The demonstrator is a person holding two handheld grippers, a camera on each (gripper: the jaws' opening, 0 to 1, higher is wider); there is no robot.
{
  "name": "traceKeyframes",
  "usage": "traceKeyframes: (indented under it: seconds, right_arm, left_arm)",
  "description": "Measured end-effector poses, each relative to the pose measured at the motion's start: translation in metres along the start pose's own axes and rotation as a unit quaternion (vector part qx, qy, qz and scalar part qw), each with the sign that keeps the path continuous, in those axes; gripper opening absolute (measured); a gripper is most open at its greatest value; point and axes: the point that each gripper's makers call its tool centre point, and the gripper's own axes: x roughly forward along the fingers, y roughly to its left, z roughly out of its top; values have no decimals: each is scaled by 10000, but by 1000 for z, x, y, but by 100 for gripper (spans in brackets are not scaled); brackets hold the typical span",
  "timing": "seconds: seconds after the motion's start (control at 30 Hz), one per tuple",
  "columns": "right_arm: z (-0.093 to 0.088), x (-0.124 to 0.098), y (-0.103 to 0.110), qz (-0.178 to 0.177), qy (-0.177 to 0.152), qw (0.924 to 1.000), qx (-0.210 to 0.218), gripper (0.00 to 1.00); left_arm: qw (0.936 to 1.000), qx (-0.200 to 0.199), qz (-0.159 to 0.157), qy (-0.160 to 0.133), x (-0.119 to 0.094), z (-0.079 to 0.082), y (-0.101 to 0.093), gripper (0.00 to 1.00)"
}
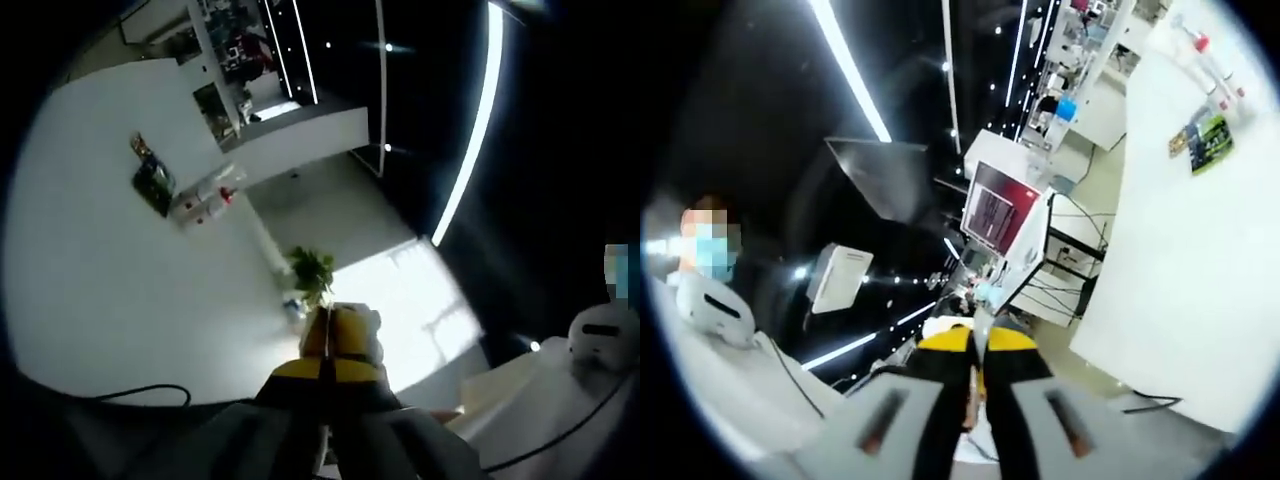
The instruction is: Arrange the skincare products in the storage area until every visible bottle or jar stands upright without overlapping.
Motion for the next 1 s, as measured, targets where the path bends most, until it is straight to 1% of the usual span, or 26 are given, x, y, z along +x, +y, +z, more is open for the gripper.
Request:
traceKeyframes:
  seconds: [0.07,0.13,0.2,0.27,0.3,0.33,0.37,0.47,0.5,0.53,0.6,0.7,0.77,0.83,0.9,1.0]
  right_arm:
    - [3,-2,-1,6,-79,10000,33,5]
    - [8,-4,0,64,-227,9997,80,5]
    - [16,-8,-1,103,-365,9990,236,5]
    - [15,-8,0,99,-266,9995,154,3]
    - [15,-9,-3,-2,-219,9996,-159,2]
    - [15,-9,-3,-13,-205,9996,-183,2]
    - [16,-9,-1,0,-207,9997,-110,2]
    - [20,-11,-3,14,-270,9996,-76,2]
    - [22,-12,-2,26,-293,9995,-66,2]
    - [22,-12,-2,22,-293,9995,-74,2]
    - [23,-13,-2,27,-291,9995,-71,2]
    - [23,-15,-4,7,-260,9996,-85,2]
    - [24,-16,-5,15,-270,9996,-22,2]
    - [26,-17,-6,9,-311,9995,59,3]
    - [29,-18,-8,13,-405,9991,112,3]
    - [32,-19,-8,89,-453,9986,259,5]
  left_arm:
    - [10000,9,4,-10,2,0,0,0]
    - [10000,-3,-14,-32,2,2,-1,0]
    - [10000,-35,-32,-41,3,3,-1,0]
    - [10000,-27,-32,-30,4,2,-1,1]
    - [10000,-25,-20,-13,5,1,-1,1]
    - [10000,17,28,-16,6,1,1,1]
    - [10000,22,42,-24,7,1,2,1]
    - [9997,-117,23,-202,9,6,5,3]
    - [9996,-160,10,-212,9,7,6,3]
    - [9994,-257,-142,-176,9,6,1,2]
    - [9995,-212,-134,-188,9,7,0,2]
    - [9999,-77,-116,-98,10,7,0,1]
    - [9998,-96,-165,-34,12,8,-2,1]
    - [9999,-59,-104,-12,14,8,0,1]
    - [9999,-68,-95,-18,15,9,0,0]
    - [9999,-46,-96,-95,16,12,-1,0]
